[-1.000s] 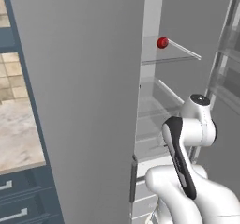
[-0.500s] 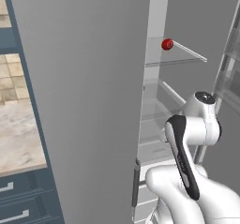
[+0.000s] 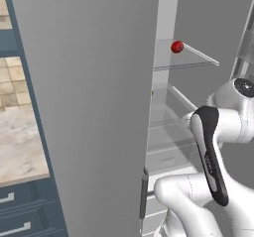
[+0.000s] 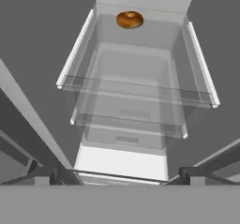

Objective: Pick the peach and mango from the fridge and place them on the plate next to the blender to make a fruit smoothie.

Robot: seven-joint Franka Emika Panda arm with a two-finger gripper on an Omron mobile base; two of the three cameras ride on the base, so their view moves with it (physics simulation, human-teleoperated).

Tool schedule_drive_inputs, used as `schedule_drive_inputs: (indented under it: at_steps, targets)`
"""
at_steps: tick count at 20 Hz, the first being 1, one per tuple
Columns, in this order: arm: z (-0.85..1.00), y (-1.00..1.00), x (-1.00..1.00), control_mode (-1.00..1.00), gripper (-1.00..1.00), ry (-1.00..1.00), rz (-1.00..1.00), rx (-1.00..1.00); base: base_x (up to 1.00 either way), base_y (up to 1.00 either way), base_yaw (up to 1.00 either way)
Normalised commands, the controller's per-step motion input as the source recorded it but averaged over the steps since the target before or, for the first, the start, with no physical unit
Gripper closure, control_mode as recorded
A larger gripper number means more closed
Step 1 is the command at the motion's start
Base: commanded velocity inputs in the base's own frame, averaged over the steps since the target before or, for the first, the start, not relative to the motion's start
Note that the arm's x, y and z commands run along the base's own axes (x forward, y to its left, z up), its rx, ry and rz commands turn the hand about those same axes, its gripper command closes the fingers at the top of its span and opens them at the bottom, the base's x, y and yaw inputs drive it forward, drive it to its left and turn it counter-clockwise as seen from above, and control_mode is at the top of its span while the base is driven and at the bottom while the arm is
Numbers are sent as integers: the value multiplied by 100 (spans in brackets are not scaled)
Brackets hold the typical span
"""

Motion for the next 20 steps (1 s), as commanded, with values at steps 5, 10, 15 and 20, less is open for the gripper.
schedule_drive_inputs:
  at_steps: [5, 10, 15, 20]
  targets:
    - [86, -13, 0, -100, -100, -15, -1, 0, 0, 0, 0]
    - [54, -6, 7, -100, -100, -5, -5, 0, 0, 0, 0]
    - [47, -3, 17, -100, -100, 0, -9, 0, 0, 0, 0]
    - [42, -11, 27, -100, -100, -3, -6, 0, 0, 0, 0]
